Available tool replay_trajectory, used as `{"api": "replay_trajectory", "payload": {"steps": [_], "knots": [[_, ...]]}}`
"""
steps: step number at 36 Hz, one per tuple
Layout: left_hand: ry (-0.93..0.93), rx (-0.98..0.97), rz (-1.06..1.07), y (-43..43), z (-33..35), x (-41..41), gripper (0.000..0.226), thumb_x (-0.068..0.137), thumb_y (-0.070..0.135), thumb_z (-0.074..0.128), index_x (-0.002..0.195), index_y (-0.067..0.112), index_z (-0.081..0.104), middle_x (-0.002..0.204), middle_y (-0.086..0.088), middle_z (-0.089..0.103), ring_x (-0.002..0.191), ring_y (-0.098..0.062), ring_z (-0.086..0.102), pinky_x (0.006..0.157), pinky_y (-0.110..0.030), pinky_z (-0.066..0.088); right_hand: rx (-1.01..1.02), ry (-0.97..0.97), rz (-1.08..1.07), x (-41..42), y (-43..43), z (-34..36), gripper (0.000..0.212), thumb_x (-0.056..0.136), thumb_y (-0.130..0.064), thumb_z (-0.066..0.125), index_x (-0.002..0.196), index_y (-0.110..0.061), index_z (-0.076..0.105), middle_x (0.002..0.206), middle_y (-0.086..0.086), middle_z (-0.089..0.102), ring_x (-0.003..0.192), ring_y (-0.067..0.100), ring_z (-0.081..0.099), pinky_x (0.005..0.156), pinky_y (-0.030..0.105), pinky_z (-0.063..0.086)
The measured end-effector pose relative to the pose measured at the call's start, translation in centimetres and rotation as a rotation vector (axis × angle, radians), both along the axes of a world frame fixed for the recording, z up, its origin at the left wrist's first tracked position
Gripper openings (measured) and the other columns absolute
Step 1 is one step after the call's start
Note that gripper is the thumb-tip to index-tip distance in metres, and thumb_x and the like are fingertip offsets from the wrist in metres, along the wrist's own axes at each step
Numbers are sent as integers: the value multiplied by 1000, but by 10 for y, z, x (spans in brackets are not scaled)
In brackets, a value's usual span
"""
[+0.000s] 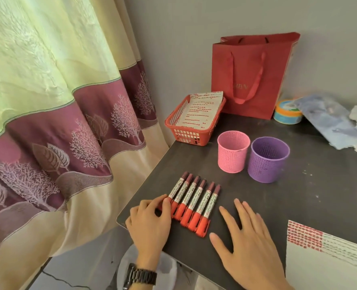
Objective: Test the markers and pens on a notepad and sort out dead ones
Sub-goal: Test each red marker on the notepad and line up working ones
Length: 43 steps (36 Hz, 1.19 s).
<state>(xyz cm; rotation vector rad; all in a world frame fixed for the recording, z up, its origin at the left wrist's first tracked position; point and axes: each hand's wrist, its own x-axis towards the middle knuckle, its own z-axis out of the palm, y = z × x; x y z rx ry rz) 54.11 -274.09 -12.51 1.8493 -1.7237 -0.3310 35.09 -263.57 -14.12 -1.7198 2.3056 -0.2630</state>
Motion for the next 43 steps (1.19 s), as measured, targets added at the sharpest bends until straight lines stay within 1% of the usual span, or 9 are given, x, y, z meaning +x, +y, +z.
{"api": "replay_trajectory", "payload": {"steps": [20, 24, 27, 30, 32, 34, 37, 40, 43], "knots": [[-90, 11, 0, 6, -4, 4, 35, 89, 67, 48, 110, 48, 69, 99, 19, 51, 114, -17, 45, 99, -39, 30, -52, -18, -9, 7, -1, -6, 87, 82, -85, 7, 159, -45, 3, 170, -5, -12, 156, 17, -13, 118, 37, -11], [-87, 43, 15, 6, -1, 6, 40, 90, 63, 50, 119, 43, 68, 116, 6, 59, 119, -24, 46, 102, -46, 32, -60, -74, -12, 9, -4, -4, 85, 85, -83, 18, 158, -43, 3, 170, -5, -13, 155, 18, -15, 115, 37, -15], [-91, 24, 9, 15, 4, -2, 41, 90, 49, 63, 128, 34, 64, 128, -5, 58, 125, -32, 44, 104, -54, 36, -41, -117, 26, 4, -3, 3, 82, 88, -78, 29, 158, -42, 8, 170, -6, -13, 155, 18, -15, 116, 39, -14], [-63, -88, -40, 35, 10, -18, 43, 85, 32, 73, 127, 24, 66, 130, -10, 58, 125, -39, 43, 103, -59, 37, -67, -329, 62, -10, 5, 19, 65, 93, -65, 45, 152, -40, 33, 170, -9, 6, 155, 10, -4, 121, 33, -5], [-59, -198, -127, 49, 12, -33, 40, 87, 32, 68, 125, 19, 67, 130, -10, 58, 124, -40, 46, 105, -56, 35, -178, -548, -5, -22, 16, 32, 51, 94, -57, 51, 142, -39, 49, 160, -17, 32, 149, 2, 21, 125, 29, 15], [14, -280, -260, 64, 16, -51, 46, 83, 40, 57, 121, 15, 69, 129, -10, 60, 121, -39, 51, 110, -42, 31, -337, -637, -90, -38, 31, 43, 40, 93, -51, 55, 131, -37, 60, 142, -26, 49, 133, -7, 43, 115, 25, 37], [143, -283, -505, 84, 24, -82, 48, 81, 43, 53, 118, 19, 69, 128, -3, 60, 117, -28, 54, 108, -18, 25, -586, -595, -246, -68, 61, 53, 23, 92, -37, 63, 114, -38, 68, 117, -27, 62, 114, -4, 58, 96, 13, 45], [133, -163, -722, 95, 18, -108, 41, 84, 35, 66, 125, 28, 64, 134, 10, 53, 126, -15, 48, 108, -28, 35, -727, -447, -433, -105, 93, 53, 20, 93, -27, 67, 106, -42, 65, 107, -24, 65, 102, 2, 63, 86, 19, 50], [52, -56, -836, 99, 7, -125, 50, 87, 37, 70, 135, 38, 55, 145, 20, 43, 139, -4, 34, 111, -33, 37, -772, -211, -593, -141, 121, 44, 18, 90, -24, 68, 108, -30, 67, 106, -18, 63, 101, 9, 59, 85, 36, 52]]}}
